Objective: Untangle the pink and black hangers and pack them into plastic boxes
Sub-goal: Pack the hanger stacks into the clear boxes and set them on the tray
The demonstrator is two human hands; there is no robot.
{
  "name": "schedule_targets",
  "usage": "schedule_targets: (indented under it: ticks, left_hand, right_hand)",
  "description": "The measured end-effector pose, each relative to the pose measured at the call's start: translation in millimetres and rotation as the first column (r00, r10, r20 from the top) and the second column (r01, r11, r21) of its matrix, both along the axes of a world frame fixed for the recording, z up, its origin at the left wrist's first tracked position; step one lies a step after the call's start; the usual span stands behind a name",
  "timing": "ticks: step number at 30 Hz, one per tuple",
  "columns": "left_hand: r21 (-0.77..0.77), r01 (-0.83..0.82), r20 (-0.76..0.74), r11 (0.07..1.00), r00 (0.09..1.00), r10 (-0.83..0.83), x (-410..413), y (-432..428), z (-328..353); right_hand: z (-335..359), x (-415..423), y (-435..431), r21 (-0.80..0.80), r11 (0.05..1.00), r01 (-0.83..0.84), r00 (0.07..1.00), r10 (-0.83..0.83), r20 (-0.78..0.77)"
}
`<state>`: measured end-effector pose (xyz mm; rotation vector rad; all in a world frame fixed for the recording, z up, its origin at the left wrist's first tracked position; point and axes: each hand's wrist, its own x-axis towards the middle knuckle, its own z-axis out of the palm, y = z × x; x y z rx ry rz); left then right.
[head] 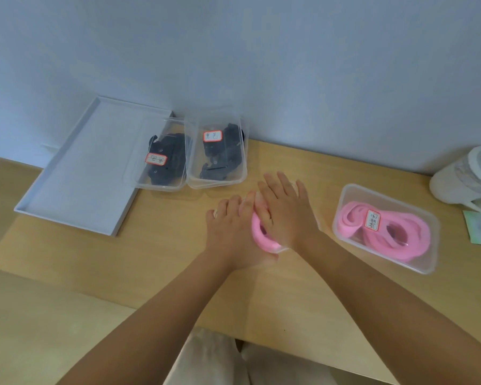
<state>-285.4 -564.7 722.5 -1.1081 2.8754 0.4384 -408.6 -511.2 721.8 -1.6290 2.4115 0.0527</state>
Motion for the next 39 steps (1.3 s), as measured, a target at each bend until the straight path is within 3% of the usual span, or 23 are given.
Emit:
schedule_targets:
  ticks: [4,10,14,17,20,23,27,30,33,34,36,39]
  left_hand:
    - [-0.035,0.012,-0.008,0.999,1.000,-0.012,2.3,-1.6,-5.0]
    - [-0.009,0.036,-0.017,0.999,0.999,-0.036,3.0,-0.9,-1.3]
    - [0.162,0.191,0.111,0.968,0.971,-0.210,8.5,-14.6,11.6]
    - [0.217,0.274,0.068,0.937,0.953,-0.294,20.8,-18.3,15.9]
    - [0.278,0.143,-0.054,0.950,0.990,-0.134,36.4,-10.0,6.2]
    - [0.176,0.057,-0.080,0.983,0.996,-0.044,35.0,-4.1,-2.1]
    - [0.115,0.027,-0.037,0.993,0.999,-0.023,28.7,1.6,-3.5]
    - [0.030,-0.096,-0.021,0.995,0.995,0.097,18.2,15.5,-3.0]
    - [0.121,-0.177,0.015,0.977,0.984,0.177,-0.2,25.6,5.8]
    - [0.171,-0.195,0.031,0.966,0.981,0.192,-7.5,25.1,6.7]
    - [0.228,-0.152,-0.086,0.962,0.981,0.175,-23.3,23.5,-0.9]
    - [0.572,-0.048,-0.247,0.819,0.942,0.227,-30.1,24.8,-2.1]
  right_hand:
    - [2.2,5.0,8.4,-0.176,0.982,-0.064,0.984,0.092,0.154]
    - [-8.5,13.5,25.1,-0.186,0.982,-0.030,0.991,0.053,0.125]
    - [-2.3,8.0,23.7,-0.137,0.987,-0.088,0.984,0.108,0.143]
    - [4.2,-0.3,25.3,-0.107,0.987,-0.123,0.983,0.136,0.121]
    - [1.7,4.7,31.1,-0.150,0.988,0.039,0.999,-0.034,0.033]
    - [-3.8,12.8,32.6,-0.161,0.973,0.164,0.986,-0.157,0.054]
    - [-0.5,-4.4,34.7,-0.040,0.996,0.076,0.995,-0.073,0.070]
    - [10.0,-12.1,27.5,0.031,0.999,0.040,0.996,-0.043,0.081]
    - [19.7,-4.2,14.5,0.006,0.997,0.071,0.994,-0.071,0.081]
    - [22.6,-1.3,11.6,-0.031,0.997,0.073,0.988,-0.068,0.137]
    - [24.0,-1.3,12.9,-0.027,0.995,0.095,0.954,-0.084,0.286]
    - [22.2,-21.0,23.7,0.003,0.996,0.095,0.944,-0.091,0.317]
